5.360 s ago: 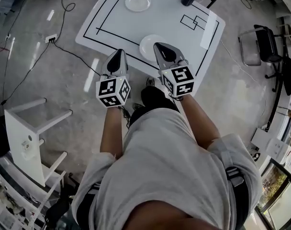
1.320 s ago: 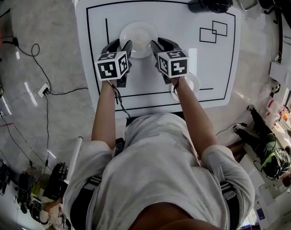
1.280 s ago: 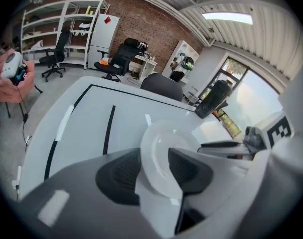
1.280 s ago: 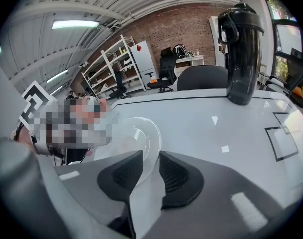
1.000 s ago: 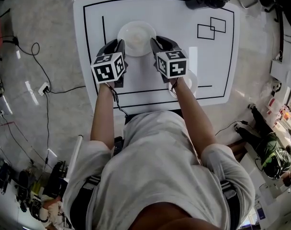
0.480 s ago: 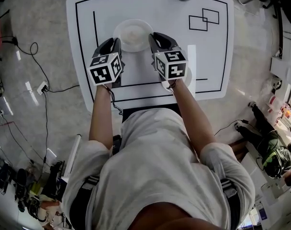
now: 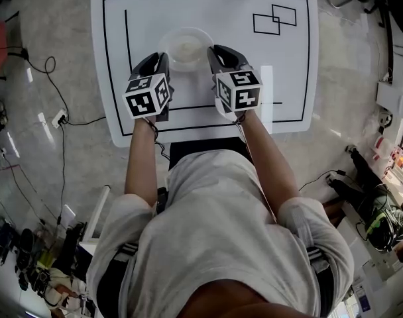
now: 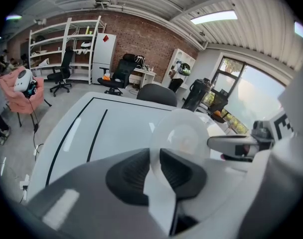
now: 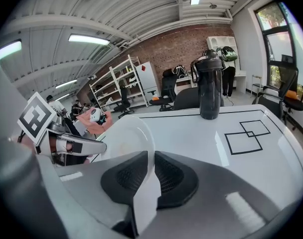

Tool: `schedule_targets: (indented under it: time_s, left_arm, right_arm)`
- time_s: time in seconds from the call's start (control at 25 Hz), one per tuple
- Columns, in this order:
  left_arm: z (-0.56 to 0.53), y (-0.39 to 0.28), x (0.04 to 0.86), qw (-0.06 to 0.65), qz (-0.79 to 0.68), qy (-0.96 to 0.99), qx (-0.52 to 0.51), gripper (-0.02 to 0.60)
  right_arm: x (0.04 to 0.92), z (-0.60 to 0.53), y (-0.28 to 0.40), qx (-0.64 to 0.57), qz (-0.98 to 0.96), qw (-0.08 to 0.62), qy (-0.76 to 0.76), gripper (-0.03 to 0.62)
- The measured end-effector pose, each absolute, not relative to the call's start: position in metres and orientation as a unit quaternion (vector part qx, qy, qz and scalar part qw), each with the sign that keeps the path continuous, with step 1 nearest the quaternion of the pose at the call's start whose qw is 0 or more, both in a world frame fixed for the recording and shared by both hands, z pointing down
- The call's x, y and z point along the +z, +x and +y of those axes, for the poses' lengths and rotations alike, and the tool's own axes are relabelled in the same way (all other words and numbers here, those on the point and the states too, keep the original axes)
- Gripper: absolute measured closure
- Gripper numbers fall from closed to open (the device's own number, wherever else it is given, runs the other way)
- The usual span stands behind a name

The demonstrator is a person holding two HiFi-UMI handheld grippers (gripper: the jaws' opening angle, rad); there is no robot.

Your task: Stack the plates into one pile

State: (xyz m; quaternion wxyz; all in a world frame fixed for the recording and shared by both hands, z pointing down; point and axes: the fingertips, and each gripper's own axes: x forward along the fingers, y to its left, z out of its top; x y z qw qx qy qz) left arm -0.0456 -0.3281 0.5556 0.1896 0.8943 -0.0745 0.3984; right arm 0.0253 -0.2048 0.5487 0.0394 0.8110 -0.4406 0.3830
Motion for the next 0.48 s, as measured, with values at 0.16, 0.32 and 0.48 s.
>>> schedule_targets:
  time_s: [0.16,0.32,0.48]
  left_arm:
    - [-0.314,-0.055,0.552,0.186,-0.077,0.895,0.397,0.516]
    - [-0.299,-0.065,0.547,0.179,-0.079,0.898,0.395,0.518]
    - [-0.287,-0.076,0.545,0.177,-0.083,0.899,0.393,0.518]
  right_arm:
    - [0.545,-0.191,0.016,0.38,-0.443,0.038,0.811,0.549]
    - [0.543,-0.176,0.007,0.378,-0.445,0.036,0.811,0.548]
    - [0.543,-0.164,-0.003,0.379,-0.446,0.032,0.81,0.548]
